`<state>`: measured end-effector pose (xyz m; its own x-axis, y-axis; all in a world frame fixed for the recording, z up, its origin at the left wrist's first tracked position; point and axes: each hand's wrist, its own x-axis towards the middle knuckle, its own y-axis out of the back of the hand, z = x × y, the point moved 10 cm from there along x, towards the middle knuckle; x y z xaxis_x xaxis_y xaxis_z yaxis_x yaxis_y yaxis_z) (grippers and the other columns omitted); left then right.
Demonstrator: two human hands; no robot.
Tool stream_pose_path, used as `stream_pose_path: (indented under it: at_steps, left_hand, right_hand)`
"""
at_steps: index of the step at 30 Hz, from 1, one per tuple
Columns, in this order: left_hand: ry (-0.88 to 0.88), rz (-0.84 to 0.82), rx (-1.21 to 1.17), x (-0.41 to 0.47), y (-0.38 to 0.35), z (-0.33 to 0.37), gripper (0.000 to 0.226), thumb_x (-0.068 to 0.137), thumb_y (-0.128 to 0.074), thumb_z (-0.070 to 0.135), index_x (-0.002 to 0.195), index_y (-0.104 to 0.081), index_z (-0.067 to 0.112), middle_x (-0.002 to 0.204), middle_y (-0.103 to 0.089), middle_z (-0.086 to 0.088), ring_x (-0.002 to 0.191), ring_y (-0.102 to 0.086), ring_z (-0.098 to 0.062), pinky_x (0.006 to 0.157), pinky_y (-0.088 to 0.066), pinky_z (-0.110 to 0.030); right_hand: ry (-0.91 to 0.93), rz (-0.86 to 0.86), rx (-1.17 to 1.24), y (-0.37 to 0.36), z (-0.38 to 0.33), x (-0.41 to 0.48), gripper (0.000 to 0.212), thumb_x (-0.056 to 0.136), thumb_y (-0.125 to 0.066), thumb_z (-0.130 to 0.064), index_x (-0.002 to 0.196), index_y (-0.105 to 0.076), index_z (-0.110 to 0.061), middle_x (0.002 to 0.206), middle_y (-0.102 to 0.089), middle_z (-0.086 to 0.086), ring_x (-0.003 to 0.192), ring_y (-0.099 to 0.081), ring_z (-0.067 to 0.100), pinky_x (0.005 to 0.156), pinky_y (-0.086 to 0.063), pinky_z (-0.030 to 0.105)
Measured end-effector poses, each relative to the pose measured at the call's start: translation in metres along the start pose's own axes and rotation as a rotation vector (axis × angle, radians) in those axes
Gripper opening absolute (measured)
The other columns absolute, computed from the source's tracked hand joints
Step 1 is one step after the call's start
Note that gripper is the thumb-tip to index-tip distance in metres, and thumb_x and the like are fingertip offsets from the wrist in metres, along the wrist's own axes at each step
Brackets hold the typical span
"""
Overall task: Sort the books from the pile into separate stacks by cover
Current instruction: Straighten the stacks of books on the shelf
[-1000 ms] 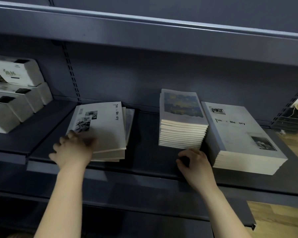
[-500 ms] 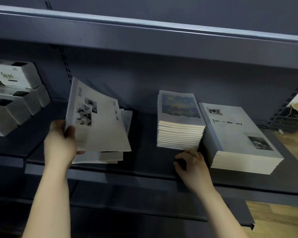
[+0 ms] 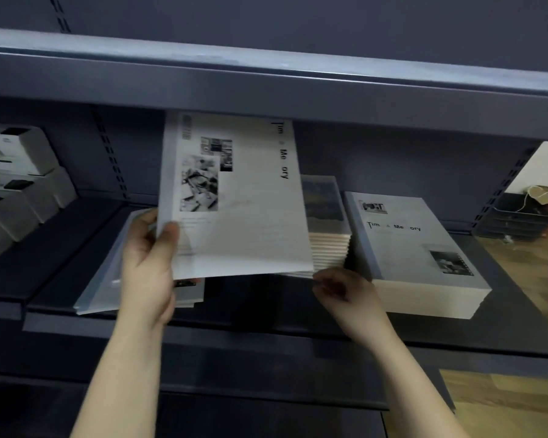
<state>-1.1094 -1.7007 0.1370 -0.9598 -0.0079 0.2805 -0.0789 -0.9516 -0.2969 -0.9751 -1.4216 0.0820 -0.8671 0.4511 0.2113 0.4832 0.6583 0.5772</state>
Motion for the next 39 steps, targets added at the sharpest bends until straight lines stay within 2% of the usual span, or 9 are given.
stream_pose_path:
  at_steps: [2, 4, 7, 10, 14, 19, 28, 35, 39]
  left_hand:
    - [0.004, -0.042, -0.022, -0.012, -0.029, -0.006, 0.016, 0.097, -0.047, 0.006, 0.106, -0.053, 0.018, 0.099, -0.065, 0.000, 0.089, -0.064, -0.017, 0.072, -0.054, -0.034]
    - [0.050, -0.079, -0.055, -0.024, -0.056, -0.016, 0.016, 0.098, -0.046, 0.010, 0.104, -0.054, 0.022, 0.098, -0.065, -0.002, 0.083, -0.064, -0.016, 0.058, -0.053, -0.031]
    - [0.082, -0.141, -0.076, -0.041, -0.093, -0.029, 0.014, 0.097, -0.049, 0.014, 0.105, -0.056, 0.023, 0.103, -0.067, -0.001, 0.095, -0.064, -0.021, 0.077, -0.053, -0.036]
    - [0.056, -0.201, -0.063, -0.061, -0.130, -0.032, 0.016, 0.096, -0.051, 0.017, 0.112, -0.056, 0.016, 0.102, -0.069, 0.002, 0.094, -0.065, -0.015, 0.077, -0.052, -0.028]
    - [0.108, -0.272, -0.081, -0.086, -0.173, -0.039, 0.019, 0.098, -0.046, 0.015, 0.116, -0.051, 0.018, 0.096, -0.070, 0.012, 0.088, -0.066, -0.007, 0.066, -0.052, -0.021]
    - [0.195, -0.420, -0.037, -0.110, -0.214, -0.050, 0.027, 0.093, -0.054, 0.023, 0.119, -0.052, 0.023, 0.101, -0.068, 0.000, 0.083, -0.067, -0.019, 0.053, -0.053, -0.035]
    - [-0.001, -0.531, 0.638, -0.123, -0.220, -0.105, 0.039, 0.096, -0.029, 0.048, 0.089, -0.063, 0.029, 0.084, -0.066, 0.013, 0.080, -0.060, 0.000, 0.072, -0.045, -0.026]
    - [-0.359, -0.572, 1.188, -0.128, -0.218, -0.140, 0.048, 0.091, -0.029, 0.043, 0.100, -0.070, 0.020, 0.102, -0.062, 0.005, 0.092, -0.056, -0.019, 0.077, -0.043, -0.034]
    - [-0.374, -0.540, 1.276, -0.125, -0.219, -0.144, 0.047, 0.088, -0.032, 0.046, 0.101, -0.070, 0.023, 0.106, -0.060, 0.006, 0.096, -0.053, -0.017, 0.081, -0.037, -0.031]
  right_hand:
    - [-0.041, 0.001, 0.122, 0.019, -0.004, 0.002, 0.015, 0.088, -0.061, -0.012, 0.088, -0.066, -0.026, 0.087, -0.069, -0.009, 0.081, -0.063, -0.006, 0.073, -0.049, 0.011]
    - [-0.079, 0.053, 0.320, 0.041, -0.007, 0.001, 0.021, 0.096, -0.047, -0.015, 0.094, -0.067, -0.021, 0.088, -0.071, 0.000, 0.085, -0.067, 0.013, 0.078, -0.056, 0.034]
    - [-0.166, 0.195, 0.543, 0.081, 0.002, -0.004, 0.031, 0.099, -0.036, -0.032, 0.095, -0.066, -0.033, 0.096, -0.072, -0.001, 0.090, -0.068, 0.017, 0.070, -0.055, 0.036]
    - [-0.197, 0.174, 0.612, 0.102, 0.017, -0.007, 0.018, 0.091, -0.050, -0.044, 0.102, -0.064, -0.038, 0.105, -0.070, -0.008, 0.103, -0.063, 0.015, 0.090, -0.050, 0.041]
    - [-0.190, 0.240, 0.651, 0.132, 0.039, -0.010, 0.030, 0.090, -0.058, -0.009, 0.118, -0.055, -0.020, 0.103, -0.071, -0.003, 0.102, -0.064, 0.022, 0.093, -0.049, 0.044]
    - [-0.189, 0.383, 0.718, 0.175, 0.066, -0.018, 0.027, 0.088, -0.056, 0.000, 0.114, -0.057, -0.010, 0.102, -0.071, 0.006, 0.098, -0.066, 0.031, 0.085, -0.051, 0.048]
    - [-0.232, 0.439, 0.650, 0.218, 0.109, -0.012, 0.026, 0.090, -0.052, 0.001, 0.104, -0.065, -0.016, 0.096, -0.073, 0.001, 0.088, -0.068, 0.019, 0.075, -0.052, 0.033]
    - [-0.306, 0.361, 0.413, 0.215, 0.133, -0.004, 0.015, 0.091, -0.056, -0.016, 0.101, -0.066, -0.021, 0.092, -0.071, -0.003, 0.077, -0.066, 0.009, 0.063, -0.046, 0.025]
    - [-0.286, 0.393, 0.225, 0.212, 0.133, -0.002, 0.018, 0.085, -0.059, -0.023, 0.102, -0.066, -0.025, 0.084, -0.071, -0.007, 0.081, -0.067, 0.014, 0.076, -0.054, 0.042]
